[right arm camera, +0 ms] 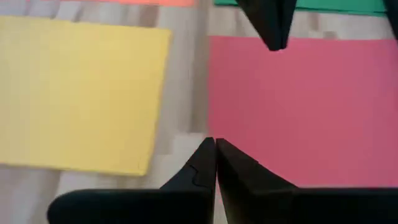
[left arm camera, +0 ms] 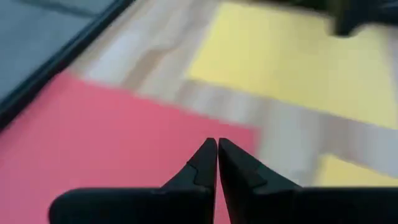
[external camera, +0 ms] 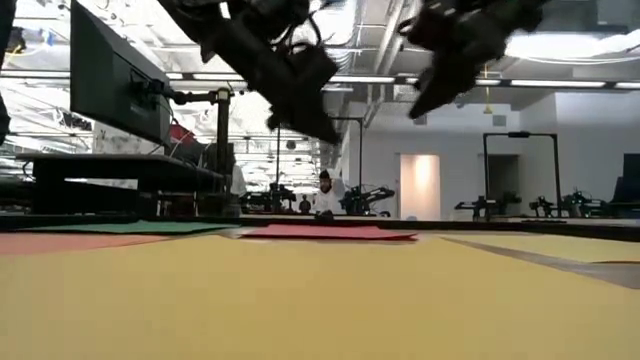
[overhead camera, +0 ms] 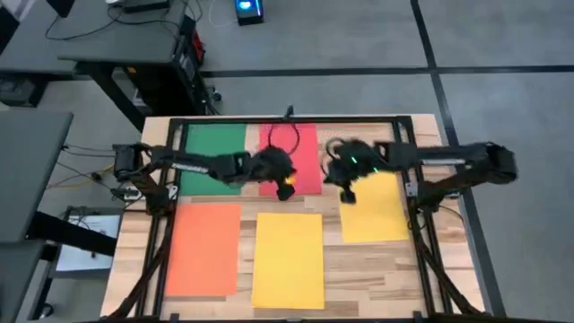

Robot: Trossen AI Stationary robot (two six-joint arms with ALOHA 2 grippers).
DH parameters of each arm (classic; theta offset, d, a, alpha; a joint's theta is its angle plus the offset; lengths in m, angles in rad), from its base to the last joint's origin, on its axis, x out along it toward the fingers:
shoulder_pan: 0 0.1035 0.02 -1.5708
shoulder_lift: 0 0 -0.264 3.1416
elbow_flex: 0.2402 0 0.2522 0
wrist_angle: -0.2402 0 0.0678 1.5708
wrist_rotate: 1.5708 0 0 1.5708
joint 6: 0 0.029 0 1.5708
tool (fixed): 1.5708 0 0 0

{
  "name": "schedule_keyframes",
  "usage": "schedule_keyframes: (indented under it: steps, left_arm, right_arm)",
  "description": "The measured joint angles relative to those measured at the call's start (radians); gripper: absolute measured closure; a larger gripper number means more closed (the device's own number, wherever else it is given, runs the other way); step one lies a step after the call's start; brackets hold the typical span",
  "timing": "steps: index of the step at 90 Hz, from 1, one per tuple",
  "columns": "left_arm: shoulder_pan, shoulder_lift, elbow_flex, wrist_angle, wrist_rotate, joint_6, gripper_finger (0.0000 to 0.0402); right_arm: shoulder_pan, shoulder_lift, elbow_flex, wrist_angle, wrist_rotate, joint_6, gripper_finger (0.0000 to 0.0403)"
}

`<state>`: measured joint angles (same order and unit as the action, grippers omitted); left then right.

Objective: Organize paper
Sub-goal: Stack the yellow paper on top of the yellow paper

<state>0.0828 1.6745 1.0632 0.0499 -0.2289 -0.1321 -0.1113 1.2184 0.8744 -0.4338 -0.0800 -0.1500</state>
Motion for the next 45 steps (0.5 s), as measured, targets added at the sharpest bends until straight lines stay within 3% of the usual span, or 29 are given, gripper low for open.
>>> schedule_keyframes:
  steps: [21,45]
  left_arm:
    - [-0.170,0.110,0.000,0.192,-0.003,0.000,0.0402]
    - [-0.278,0.187,0.001,0.301,-0.004,-0.017,0.0402]
  right_arm:
    - [0.362,-0.099,-0.159,-0.027,0.229,0.309,0.0403]
    - [0.630,-0.021,-0.203,-0.092,0.265,0.710,0.0403]
